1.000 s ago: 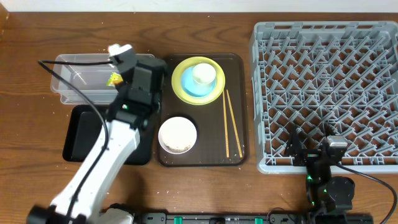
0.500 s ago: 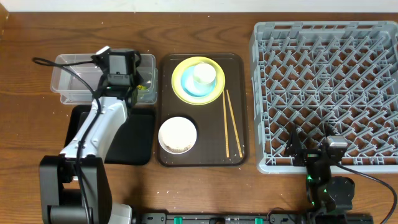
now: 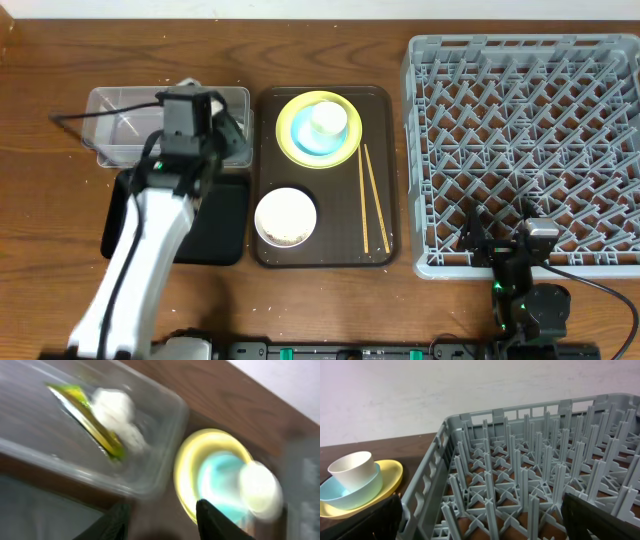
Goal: Sort waste into correct bins and load items into the dishwasher rack
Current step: 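Carry the tissue with the left gripper and release it into the clear bin, then reach the left gripper to the white rice bowl and grip its rim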
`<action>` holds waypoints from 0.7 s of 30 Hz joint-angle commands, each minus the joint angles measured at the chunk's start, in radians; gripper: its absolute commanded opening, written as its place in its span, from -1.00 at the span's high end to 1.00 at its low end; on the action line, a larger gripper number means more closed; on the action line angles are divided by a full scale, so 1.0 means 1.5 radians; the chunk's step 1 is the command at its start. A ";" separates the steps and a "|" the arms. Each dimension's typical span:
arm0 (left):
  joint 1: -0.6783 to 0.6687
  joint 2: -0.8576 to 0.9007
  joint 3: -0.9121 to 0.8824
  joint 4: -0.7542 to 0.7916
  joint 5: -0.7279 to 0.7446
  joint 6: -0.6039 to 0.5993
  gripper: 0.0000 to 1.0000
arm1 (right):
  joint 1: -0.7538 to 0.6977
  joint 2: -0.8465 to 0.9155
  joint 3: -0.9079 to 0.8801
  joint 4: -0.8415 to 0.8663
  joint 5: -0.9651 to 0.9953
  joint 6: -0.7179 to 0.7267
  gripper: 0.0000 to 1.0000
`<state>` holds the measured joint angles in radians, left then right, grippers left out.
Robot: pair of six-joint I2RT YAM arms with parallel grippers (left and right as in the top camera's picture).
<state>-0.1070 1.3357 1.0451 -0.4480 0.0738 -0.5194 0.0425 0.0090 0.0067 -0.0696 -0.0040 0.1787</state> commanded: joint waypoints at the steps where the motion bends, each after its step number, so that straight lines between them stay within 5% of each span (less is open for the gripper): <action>1: -0.027 -0.048 0.012 -0.069 0.102 0.007 0.08 | 0.003 -0.001 -0.001 -0.003 0.004 0.005 -0.99; 9: -0.169 -0.032 -0.013 -0.242 0.102 0.007 0.09 | 0.003 -0.001 -0.001 -0.003 0.004 0.005 -0.98; 21: -0.355 0.088 -0.084 -0.106 0.025 0.007 0.28 | 0.003 -0.001 -0.001 -0.003 0.004 0.005 -0.99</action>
<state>-0.6071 1.4292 0.9218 -0.6262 0.1940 -0.5190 0.0425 0.0090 0.0067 -0.0700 -0.0040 0.1787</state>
